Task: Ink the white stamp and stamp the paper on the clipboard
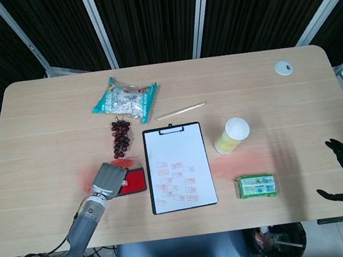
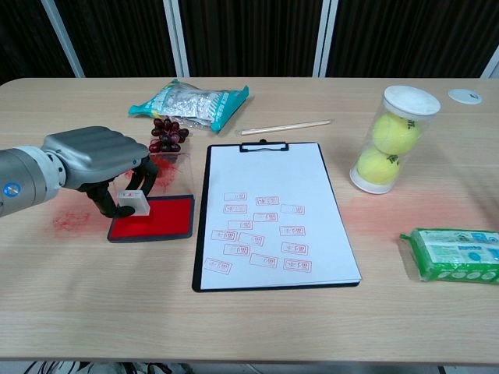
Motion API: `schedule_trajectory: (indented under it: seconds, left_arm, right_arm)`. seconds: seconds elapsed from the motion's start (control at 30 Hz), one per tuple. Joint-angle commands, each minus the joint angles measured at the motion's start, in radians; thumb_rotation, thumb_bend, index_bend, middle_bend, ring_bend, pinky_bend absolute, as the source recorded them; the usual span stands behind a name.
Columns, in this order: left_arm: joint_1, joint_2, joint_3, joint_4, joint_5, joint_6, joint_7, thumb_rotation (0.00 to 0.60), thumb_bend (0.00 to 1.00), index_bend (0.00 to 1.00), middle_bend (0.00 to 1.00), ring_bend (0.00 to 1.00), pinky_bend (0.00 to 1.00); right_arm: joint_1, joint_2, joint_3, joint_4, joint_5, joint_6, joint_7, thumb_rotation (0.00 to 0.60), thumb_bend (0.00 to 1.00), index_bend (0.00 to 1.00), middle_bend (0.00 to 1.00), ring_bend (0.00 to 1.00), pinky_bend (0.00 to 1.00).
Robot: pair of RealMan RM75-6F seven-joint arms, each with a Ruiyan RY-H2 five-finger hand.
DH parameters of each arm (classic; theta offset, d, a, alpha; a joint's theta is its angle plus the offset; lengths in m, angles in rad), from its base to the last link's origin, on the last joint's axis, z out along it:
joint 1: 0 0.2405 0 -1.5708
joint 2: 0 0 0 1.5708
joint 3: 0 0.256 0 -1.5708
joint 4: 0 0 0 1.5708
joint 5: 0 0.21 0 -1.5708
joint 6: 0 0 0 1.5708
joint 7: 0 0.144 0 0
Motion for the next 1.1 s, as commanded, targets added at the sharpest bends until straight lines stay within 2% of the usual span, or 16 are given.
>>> schedule_trajectory:
  seconds: [0.03, 0.6, 1.1]
  left_arm:
    - [0.0, -0.007, 0.003, 0.01, 0.002, 0.001, -0.001, 0.6, 0.52, 0.68, 0.7, 0.95, 1.0]
    - [0.009, -0.04, 0.015, 0.055, 0.025, 0.002, -0.021, 0.6, 0.53, 0.72, 0.74, 0.95, 1.0]
    - [-0.004, 0.034, -0.016, -0.039, 0.044, 0.013, -0.03, 0.6, 0.53, 0.72, 0.74, 0.95, 1.0]
  right_arm:
    - [0.0, 0.0, 0.0, 0.0, 0.0, 0.0, 0.0, 0.6, 0.18, 0.07, 0.0, 0.0, 0.13]
    - [-0.001, 0.001, 0.0, 0.0, -0.001, 0.002, 0.004, 0.6, 0.18, 0.07, 0.0, 0.0, 0.13]
    - [-0.002, 0.001, -0.001, 0.0, -0.006, 0.006, 0.004, 0.6, 0.18, 0.07, 0.0, 0.0, 0.13]
